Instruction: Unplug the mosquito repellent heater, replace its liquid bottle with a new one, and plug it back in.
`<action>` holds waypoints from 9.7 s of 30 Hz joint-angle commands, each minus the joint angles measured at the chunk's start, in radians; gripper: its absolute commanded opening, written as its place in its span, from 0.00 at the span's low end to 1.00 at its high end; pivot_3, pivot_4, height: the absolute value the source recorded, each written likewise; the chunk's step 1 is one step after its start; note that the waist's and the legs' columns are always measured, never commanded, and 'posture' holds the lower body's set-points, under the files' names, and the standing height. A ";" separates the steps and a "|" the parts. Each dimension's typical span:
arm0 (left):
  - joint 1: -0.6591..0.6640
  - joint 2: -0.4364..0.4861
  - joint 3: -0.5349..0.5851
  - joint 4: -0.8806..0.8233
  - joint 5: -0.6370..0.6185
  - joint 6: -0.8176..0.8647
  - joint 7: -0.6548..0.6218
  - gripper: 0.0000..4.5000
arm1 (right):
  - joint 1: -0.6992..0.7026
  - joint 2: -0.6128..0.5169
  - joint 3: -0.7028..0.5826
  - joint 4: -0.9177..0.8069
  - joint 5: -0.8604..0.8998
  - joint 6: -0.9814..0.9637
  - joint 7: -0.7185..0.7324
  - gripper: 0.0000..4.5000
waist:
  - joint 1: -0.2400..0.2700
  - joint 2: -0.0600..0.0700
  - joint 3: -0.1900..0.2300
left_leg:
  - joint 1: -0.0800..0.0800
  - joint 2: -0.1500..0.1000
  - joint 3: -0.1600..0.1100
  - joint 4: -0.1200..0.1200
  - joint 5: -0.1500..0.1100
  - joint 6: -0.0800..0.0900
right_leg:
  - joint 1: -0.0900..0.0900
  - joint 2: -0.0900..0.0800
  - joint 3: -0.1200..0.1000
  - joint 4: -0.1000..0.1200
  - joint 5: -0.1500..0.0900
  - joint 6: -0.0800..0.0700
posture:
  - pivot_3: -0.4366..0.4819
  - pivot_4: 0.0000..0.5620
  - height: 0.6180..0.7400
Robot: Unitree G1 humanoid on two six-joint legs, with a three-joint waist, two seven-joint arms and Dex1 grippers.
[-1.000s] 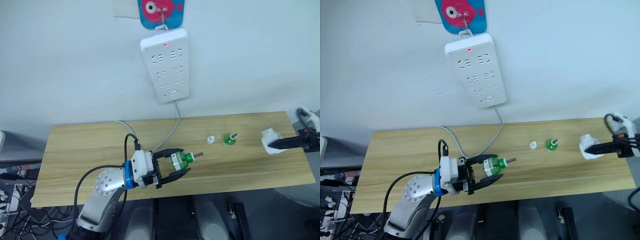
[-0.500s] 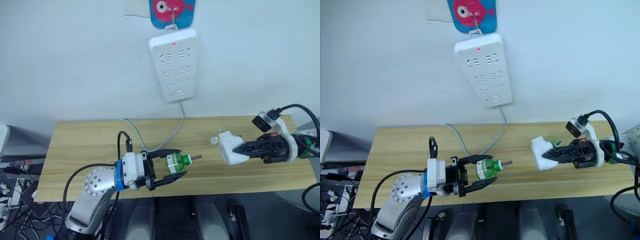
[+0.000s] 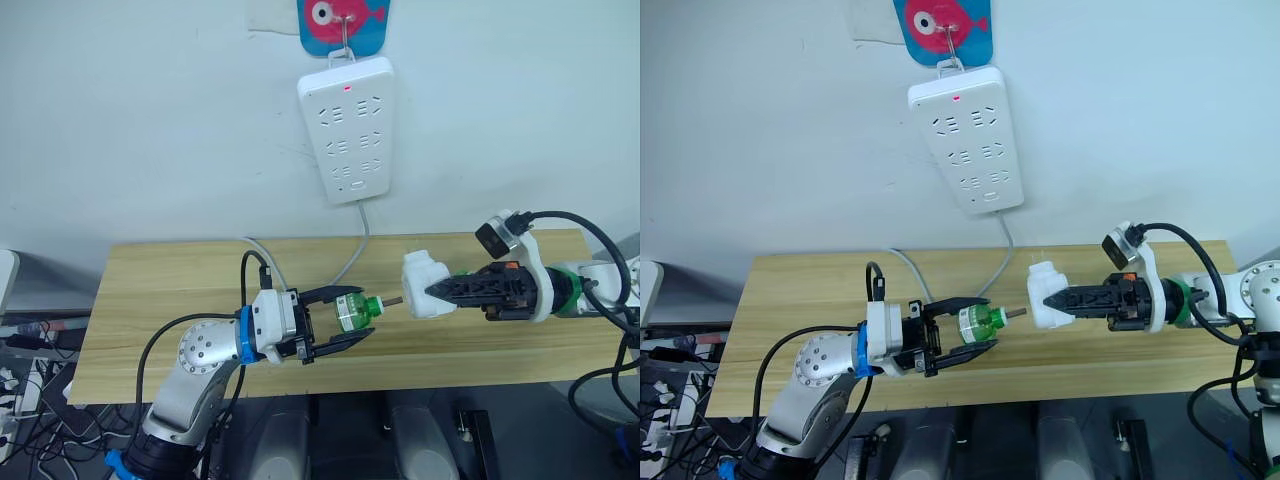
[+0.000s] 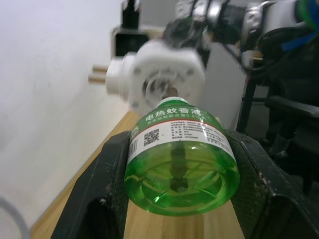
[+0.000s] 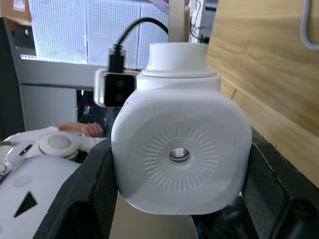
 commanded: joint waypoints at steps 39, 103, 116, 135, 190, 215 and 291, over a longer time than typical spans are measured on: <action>-0.052 -0.043 -0.013 0.005 -0.001 -0.029 -0.034 0.50 | 0.030 -0.024 0.057 -0.086 0.123 -0.113 -0.055 0.66 | 0.000 -0.001 -0.001 | 0.000 0.000 0.000 0.002 0.000 0.000 | 0.000 0.000 0.000 0.001 0.000 0.000 | 0.45 0.58 1.00; -0.103 -0.075 -0.050 0.071 0.014 -0.065 -0.096 0.50 | 0.015 0.028 0.130 -0.219 0.123 -0.171 -0.133 1.00 | -0.002 -0.004 -0.010 | 0.000 0.000 0.000 0.014 0.000 0.000 | -0.001 0.001 0.000 0.014 0.000 0.000 | 0.42 0.52 1.00; -0.115 -0.086 -0.034 0.082 0.013 -0.035 -0.051 0.50 | 0.065 0.020 0.140 -0.246 0.123 -0.190 -0.130 1.00 | -0.003 -0.005 -0.011 | 0.000 0.000 -0.001 0.014 0.000 0.000 | -0.001 0.001 0.000 0.014 0.000 0.000 | 0.43 0.54 1.00; -0.145 -0.093 -0.018 0.125 0.011 -0.029 -0.027 0.50 | 0.206 -0.123 0.120 -0.404 0.123 -0.230 0.014 1.00 | -0.005 -0.005 -0.011 | 0.000 0.000 -0.001 0.014 0.000 0.000 | -0.001 0.001 0.000 0.014 0.000 0.000 | 0.38 0.52 1.00; -0.161 -0.074 -0.011 0.103 -0.007 0.013 -0.067 0.50 | 0.141 0.228 -0.143 -0.133 -0.148 -0.025 -0.092 0.01 | -0.023 -0.007 -0.028 | 0.000 0.000 0.001 0.014 0.000 0.000 | -0.001 0.001 0.002 0.015 0.000 0.000 | 0.40 0.53 1.00; -0.162 -0.077 -0.014 0.138 0.021 -0.022 -0.077 0.50 | 0.018 -0.026 0.049 -0.345 0.123 -0.252 -0.036 0.01 | -0.025 -0.007 -0.028 | 0.000 0.000 0.000 0.014 0.000 0.000 | -0.001 0.001 0.001 0.014 0.000 0.001 | 0.38 0.53 1.00; -0.118 -0.028 0.046 0.100 -0.022 0.031 -0.091 0.50 | 0.179 -0.097 -0.058 -0.360 -0.447 -0.336 0.224 0.45 | -0.025 -0.007 -0.028 | 0.000 0.000 0.000 0.014 0.000 0.000 | -0.001 0.001 0.001 0.014 0.000 0.001 | 0.39 0.51 1.00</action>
